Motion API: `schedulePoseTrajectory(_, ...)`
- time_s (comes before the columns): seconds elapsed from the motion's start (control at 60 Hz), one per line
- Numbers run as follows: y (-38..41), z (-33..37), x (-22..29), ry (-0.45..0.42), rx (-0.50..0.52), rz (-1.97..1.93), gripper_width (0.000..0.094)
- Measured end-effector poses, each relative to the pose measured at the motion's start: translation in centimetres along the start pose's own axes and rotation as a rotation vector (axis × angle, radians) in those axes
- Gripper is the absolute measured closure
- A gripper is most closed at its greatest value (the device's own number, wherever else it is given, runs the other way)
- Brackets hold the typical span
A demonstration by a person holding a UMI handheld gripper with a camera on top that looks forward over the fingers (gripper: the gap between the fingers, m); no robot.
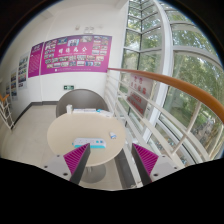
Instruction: Unplug charger
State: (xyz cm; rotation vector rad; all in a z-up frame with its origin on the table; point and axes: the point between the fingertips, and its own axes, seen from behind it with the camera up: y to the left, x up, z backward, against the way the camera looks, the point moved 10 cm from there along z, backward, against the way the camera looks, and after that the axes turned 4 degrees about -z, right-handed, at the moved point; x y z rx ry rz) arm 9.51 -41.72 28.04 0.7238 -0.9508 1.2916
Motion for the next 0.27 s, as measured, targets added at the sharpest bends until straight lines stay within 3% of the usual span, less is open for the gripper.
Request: schedulePoseTrajectory(0.267, 1.2, 4.4, -0.9, -0.011, -0.001, 0.004, 0.0084)
